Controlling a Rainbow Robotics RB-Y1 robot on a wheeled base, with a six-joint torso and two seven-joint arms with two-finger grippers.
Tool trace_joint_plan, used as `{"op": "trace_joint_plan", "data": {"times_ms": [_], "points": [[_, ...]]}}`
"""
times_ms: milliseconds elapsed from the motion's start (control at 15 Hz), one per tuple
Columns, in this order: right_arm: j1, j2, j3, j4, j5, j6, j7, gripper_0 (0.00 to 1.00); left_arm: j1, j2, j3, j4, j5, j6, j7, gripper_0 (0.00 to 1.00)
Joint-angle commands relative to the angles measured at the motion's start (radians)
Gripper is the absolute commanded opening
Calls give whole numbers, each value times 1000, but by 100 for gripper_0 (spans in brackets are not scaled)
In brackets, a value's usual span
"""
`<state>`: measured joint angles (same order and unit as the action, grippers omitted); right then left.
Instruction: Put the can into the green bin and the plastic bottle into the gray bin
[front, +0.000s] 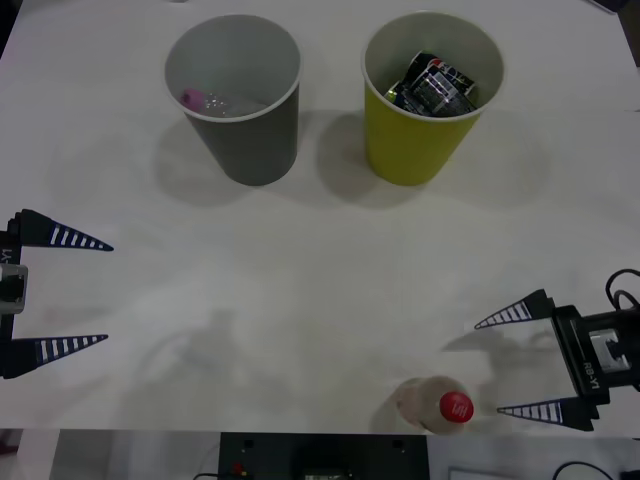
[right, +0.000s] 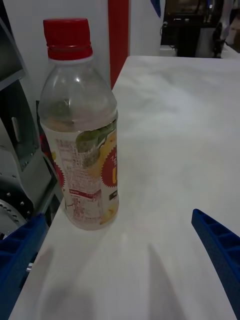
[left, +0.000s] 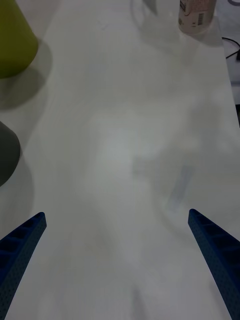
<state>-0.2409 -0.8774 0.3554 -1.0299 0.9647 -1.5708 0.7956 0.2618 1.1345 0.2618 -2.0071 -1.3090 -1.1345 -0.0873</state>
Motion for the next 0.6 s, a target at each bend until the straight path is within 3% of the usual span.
{"op": "trace_joint_plan", "data": {"times_ms": [67, 600], "points": [[0, 37, 25, 11, 0, 0, 4, 100, 0, 0, 0, 0, 0, 0, 0, 98], [2, 121, 89, 10, 0, 0, 27, 100, 0, 0, 0, 0, 0, 0, 0, 98]]}}
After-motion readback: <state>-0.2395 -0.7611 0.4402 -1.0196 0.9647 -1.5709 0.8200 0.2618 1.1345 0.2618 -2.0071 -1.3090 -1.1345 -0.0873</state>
